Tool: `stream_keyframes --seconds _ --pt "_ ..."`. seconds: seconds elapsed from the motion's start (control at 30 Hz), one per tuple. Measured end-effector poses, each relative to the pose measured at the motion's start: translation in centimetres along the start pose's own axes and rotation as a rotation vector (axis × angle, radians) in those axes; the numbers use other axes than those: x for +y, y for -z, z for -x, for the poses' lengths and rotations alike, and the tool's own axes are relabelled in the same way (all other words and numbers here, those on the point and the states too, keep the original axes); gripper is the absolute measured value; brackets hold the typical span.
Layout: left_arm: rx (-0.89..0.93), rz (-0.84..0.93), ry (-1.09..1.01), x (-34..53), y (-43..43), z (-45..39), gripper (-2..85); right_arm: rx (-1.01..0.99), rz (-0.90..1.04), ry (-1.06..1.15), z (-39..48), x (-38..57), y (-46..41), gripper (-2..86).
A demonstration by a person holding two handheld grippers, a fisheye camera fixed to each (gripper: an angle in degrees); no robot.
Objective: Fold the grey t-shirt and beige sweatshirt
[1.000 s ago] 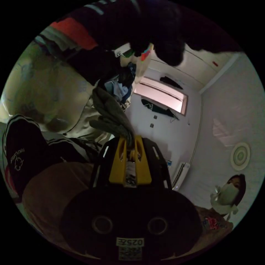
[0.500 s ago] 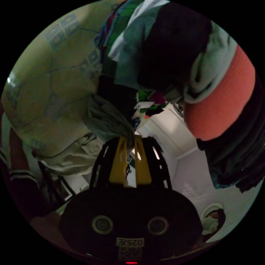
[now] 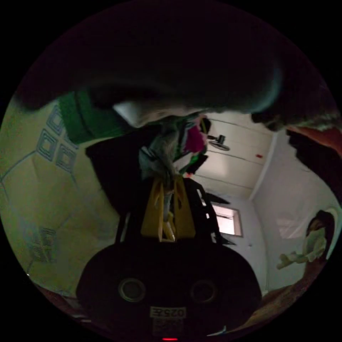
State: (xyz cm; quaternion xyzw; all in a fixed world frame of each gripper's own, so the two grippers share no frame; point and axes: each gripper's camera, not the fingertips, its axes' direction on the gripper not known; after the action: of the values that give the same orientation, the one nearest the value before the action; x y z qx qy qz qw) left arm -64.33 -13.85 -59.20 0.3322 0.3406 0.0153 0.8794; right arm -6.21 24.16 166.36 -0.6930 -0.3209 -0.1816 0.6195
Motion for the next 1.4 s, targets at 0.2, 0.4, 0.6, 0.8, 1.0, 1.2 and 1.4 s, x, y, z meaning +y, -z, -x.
stream_keyframes --seconds 0.2,0.4,0.6,0.8,1.0,1.2,1.4 --pt "-0.007 -0.027 0.142 -0.6 3.2 4.1 0.1 -0.117 -0.083 -0.073 -6.1 2.5 -1.8 4.3" --pt "0.191 -0.149 0.191 -0.2 6.6 4.9 0.2 0.028 -0.109 0.035 -2.0 6.5 -4.2 4.5" --pt "0.206 -0.067 0.190 -1.3 9.3 4.0 0.3 0.006 -0.135 0.021 -0.9 7.0 -5.6 4.5" --pt "0.176 -0.017 0.352 -1.3 11.9 7.6 3.7 0.046 -0.035 -0.052 -2.4 6.0 -9.3 5.0" --pt "-0.054 0.371 0.333 4.2 14.3 4.8 3.6 0.048 -0.082 0.083 1.4 8.2 -6.0 5.2" --pt "-0.253 0.864 -0.192 15.5 12.2 -10.3 -0.4 0.282 -0.655 0.484 16.0 18.9 7.6 0.6" --pt "-0.433 0.749 -1.316 27.2 9.6 -26.6 -0.5 0.607 -1.270 0.953 24.6 30.1 10.9 -0.3"
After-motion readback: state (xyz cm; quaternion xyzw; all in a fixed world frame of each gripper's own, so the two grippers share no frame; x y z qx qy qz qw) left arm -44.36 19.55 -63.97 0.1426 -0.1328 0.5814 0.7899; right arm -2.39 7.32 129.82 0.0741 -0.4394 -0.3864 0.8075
